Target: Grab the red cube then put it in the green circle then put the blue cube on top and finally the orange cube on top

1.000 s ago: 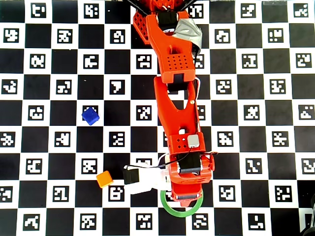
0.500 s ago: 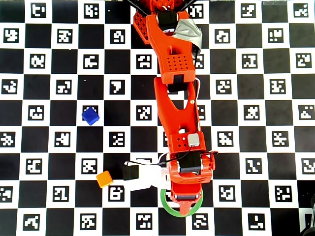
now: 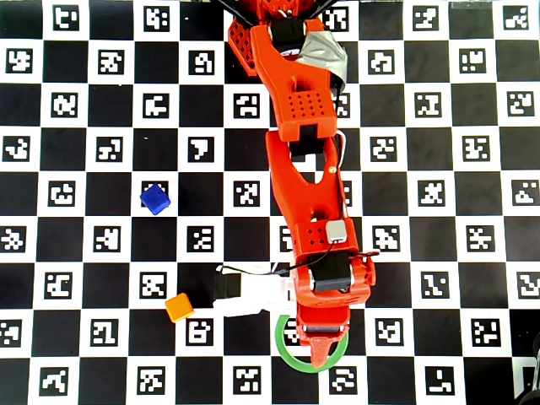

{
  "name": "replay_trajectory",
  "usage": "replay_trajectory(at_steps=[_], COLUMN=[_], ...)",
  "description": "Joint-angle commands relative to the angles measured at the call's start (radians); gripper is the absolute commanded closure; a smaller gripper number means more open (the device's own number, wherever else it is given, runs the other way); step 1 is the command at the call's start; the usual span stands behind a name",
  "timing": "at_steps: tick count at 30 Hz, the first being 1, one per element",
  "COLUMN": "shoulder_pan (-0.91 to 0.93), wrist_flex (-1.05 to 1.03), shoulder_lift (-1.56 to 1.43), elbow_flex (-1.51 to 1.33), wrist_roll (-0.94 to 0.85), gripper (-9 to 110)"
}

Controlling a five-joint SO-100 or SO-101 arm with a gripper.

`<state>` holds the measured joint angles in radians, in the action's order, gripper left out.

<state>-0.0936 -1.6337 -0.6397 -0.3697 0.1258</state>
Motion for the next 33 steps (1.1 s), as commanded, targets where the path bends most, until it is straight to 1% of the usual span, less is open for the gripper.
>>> replay_trajectory(at_steps=[1,9,12,17,22,26,33], shoulder_pan=[0.014,0.077,0.114,0.207,0.354,0.472,0.607], wrist_flex=[0.043,0.112,0.114,0.126,0.143,0.14,0.132], shoulder_lift=[-0.313,-0.611,-0.703,-0.838,-0.914,-0.942,-0.992], elbow_flex=[-0.166,-0.534,-0.623,-0.756,-0.845,-0.873,-0.925], wrist_roll=[0.002,0.005,0.02,-0.003,-0.018,0.002,0.046], gripper=[59,59,59,59,60,60,60])
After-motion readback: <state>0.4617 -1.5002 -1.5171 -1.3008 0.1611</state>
